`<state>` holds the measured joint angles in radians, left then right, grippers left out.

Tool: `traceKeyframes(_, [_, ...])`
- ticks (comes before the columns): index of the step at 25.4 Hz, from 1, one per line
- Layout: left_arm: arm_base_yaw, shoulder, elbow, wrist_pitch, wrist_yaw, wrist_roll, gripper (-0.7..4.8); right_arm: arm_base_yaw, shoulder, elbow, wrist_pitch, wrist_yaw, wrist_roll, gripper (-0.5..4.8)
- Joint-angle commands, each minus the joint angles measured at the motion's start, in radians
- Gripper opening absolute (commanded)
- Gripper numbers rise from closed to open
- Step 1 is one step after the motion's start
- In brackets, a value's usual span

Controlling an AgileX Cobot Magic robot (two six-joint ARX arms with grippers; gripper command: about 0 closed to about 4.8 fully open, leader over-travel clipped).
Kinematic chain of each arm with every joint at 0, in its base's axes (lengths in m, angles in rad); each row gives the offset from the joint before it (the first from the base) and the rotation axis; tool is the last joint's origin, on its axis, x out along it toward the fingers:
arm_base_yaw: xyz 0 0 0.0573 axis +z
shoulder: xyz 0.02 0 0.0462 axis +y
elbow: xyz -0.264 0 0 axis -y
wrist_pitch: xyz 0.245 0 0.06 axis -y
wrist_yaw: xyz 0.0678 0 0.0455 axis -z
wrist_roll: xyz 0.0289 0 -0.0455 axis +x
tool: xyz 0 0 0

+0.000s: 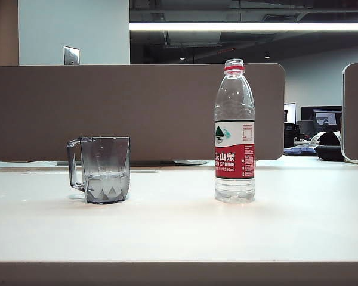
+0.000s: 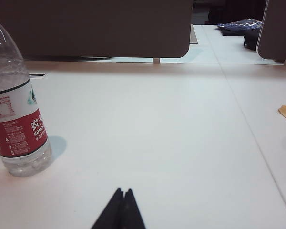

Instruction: Pick up the mineral water bottle on the table and pour water into the mug until it's half full.

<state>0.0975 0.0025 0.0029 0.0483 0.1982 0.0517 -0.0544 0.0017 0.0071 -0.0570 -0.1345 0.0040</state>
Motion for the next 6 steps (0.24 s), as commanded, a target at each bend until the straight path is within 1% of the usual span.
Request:
traceKeyframes(1, [0.001,0.0,0.003,0.012,0.001,0.0,-0.05,0.0,-0.001,-0.005,0.024,0.002,0.003,-0.05])
traceKeyframes(6, [0.001,0.0,0.003,0.012,0.001,0.0,-0.05,0.0,-0.001,-0.005,0.024,0.002,0.003,-0.05])
